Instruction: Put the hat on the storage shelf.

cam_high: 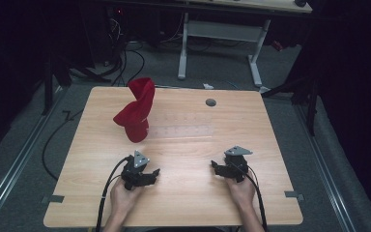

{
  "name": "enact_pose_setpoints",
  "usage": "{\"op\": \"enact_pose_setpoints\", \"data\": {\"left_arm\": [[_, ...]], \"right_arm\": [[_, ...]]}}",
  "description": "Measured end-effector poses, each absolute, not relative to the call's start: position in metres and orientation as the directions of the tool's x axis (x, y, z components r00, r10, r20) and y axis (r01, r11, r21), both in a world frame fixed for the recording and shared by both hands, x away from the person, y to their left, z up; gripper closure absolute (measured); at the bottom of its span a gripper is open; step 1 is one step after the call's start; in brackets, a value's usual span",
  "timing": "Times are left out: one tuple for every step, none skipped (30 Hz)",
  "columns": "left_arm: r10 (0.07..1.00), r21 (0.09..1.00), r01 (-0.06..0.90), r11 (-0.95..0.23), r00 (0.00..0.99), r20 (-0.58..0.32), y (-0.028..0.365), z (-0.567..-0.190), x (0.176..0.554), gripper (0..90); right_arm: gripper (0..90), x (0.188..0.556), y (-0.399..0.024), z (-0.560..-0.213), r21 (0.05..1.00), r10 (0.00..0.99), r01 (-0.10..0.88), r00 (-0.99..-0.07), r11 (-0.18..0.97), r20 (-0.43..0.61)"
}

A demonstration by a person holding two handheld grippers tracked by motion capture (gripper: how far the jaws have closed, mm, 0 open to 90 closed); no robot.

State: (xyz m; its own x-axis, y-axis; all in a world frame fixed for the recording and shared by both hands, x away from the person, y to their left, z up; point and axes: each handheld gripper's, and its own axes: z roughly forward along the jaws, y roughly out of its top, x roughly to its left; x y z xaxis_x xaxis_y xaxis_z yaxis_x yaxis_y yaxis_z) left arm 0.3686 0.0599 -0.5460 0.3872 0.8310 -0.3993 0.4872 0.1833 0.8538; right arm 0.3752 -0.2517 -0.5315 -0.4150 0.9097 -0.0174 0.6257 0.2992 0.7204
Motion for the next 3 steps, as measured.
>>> {"op": "enact_pose_setpoints", "data": {"left_arm": [[0.831,0.854,0.487,0.184,0.387,-0.4,0.0598,-0.546,0.3686,30.8],[0.832,0.854,0.488,0.182,0.387,-0.398,0.06,-0.546,0.3684,30.7],[0.833,0.854,0.488,0.181,0.386,-0.397,0.0602,-0.5461,0.3679,30.1]], "right_arm": [[30.9,0.3752,-0.2517,-0.5315,0.72,0.91,0.626,-0.415,0.299,-0.017],[30.9,0.3753,-0.2517,-0.5315,0.721,0.91,0.626,-0.415,0.299,-0.017],[30.9,0.3753,-0.2517,-0.5316,0.721,0.91,0.626,-0.415,0.299,-0.017]]}}
